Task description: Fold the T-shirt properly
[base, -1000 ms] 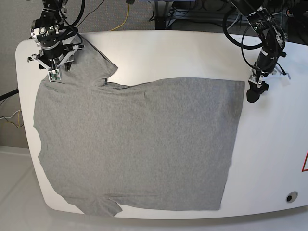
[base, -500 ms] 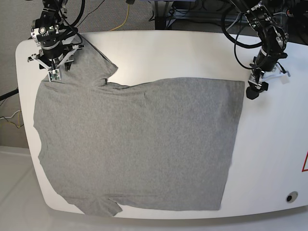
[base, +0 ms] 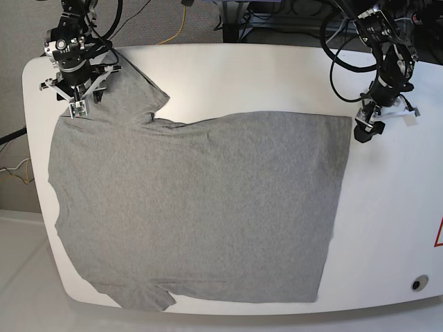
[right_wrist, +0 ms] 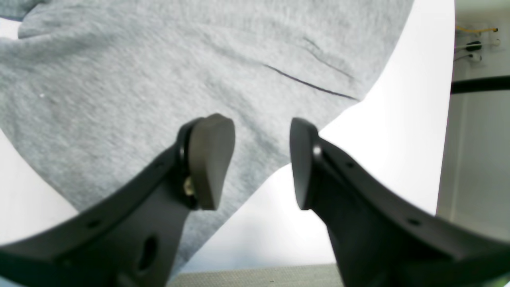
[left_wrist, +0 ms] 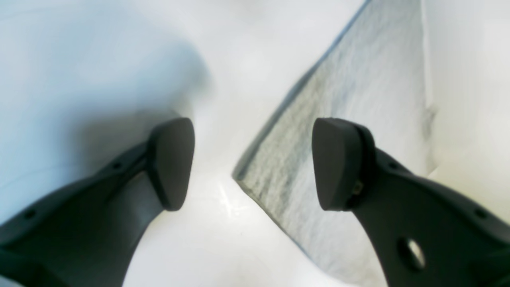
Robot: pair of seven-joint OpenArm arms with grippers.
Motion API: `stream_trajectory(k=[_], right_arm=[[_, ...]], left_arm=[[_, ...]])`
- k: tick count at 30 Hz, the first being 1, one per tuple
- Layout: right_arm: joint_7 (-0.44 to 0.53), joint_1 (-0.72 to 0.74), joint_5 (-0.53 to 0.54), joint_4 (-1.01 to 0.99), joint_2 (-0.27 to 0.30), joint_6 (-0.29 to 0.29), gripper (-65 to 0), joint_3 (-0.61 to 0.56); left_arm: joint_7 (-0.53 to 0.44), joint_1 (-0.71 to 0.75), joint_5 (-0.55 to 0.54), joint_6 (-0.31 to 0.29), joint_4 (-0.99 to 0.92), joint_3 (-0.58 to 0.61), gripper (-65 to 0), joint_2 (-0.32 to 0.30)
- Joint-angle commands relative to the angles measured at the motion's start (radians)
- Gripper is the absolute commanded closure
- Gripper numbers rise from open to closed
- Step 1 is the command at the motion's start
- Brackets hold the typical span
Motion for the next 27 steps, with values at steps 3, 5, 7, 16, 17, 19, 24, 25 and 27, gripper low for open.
stream_trajectory(k=[3, 5, 7, 16, 17, 19, 24, 25, 27], right_arm=[[0.016, 0.002, 0.003, 0.015, 0.01, -0.001, -26.5, 0.005], [0.016, 0.002, 0.003, 0.015, 0.01, -0.001, -26.5, 0.005], [0.016, 0.002, 0.003, 0.015, 0.01, -0.001, -26.5, 0.005], [0.016, -0.001, 0.003, 0.015, 0.01, -0.001, -26.5, 0.005], [0.016, -0.001, 0.003, 0.015, 0.01, -0.001, -26.5, 0.005], [0.016, -0.003, 0.003, 0.015, 0.01, -0.001, -26.5, 0.005], [0.016, -0.003, 0.003, 0.015, 0.01, -0.001, -26.5, 0.005], [0.016, -0.003, 0.003, 0.015, 0.01, -0.001, -26.5, 0.005], [0.016, -0.003, 0.003, 0.015, 0.01, -0.001, -26.5, 0.005]], left_arm=[[-0.004, -0.01, 0.023, -0.002, 0.014, 0.027, -43.5, -0.006], [-0.004, -0.01, 0.035, -0.002, 0.014, 0.039, -43.6, -0.006], [-0.004, -0.01, 0.049, -0.002, 0.014, 0.055, -43.6, -0.005], [-0.004, -0.01, 0.124, -0.002, 0.011, 0.09, -43.5, 0.025], [-0.004, -0.008, 0.13, -0.002, 0.011, 0.099, -43.5, 0.025], [-0.004, -0.007, 0.135, -0.002, 0.011, 0.111, -43.5, 0.026], [-0.004, -0.007, 0.135, -0.002, 0.011, 0.114, -43.5, 0.044], [-0.004, -0.007, 0.135, -0.002, 0.011, 0.114, -43.5, 0.046], [-0.004, -0.007, 0.135, -0.002, 0.011, 0.114, -43.5, 0.051]])
